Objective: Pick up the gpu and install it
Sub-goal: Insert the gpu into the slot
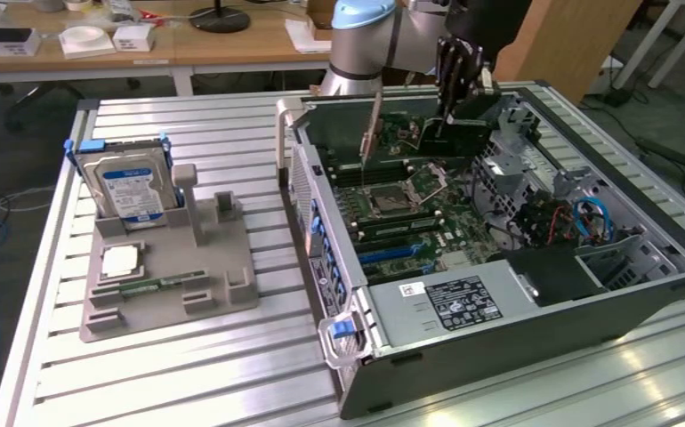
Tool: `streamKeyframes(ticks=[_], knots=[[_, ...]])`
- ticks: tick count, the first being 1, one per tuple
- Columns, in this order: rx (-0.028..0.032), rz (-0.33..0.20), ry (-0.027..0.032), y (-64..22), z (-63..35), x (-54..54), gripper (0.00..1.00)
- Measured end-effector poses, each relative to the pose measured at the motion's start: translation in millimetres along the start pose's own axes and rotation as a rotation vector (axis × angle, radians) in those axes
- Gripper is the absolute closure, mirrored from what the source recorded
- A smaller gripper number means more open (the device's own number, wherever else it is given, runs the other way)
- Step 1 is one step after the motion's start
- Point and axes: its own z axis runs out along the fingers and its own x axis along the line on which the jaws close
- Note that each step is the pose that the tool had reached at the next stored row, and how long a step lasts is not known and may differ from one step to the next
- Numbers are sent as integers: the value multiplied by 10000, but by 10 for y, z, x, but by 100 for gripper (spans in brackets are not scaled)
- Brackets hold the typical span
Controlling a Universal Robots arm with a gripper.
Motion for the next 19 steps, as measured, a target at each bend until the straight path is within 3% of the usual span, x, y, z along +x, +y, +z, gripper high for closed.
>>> streamKeyframes(ticks=[3,9,19], knots=[[19,-241,-3,-1,10,7,74],[281,-551,-28,-2,23,12,74],[294,-626,-34,1,157,15,74]])
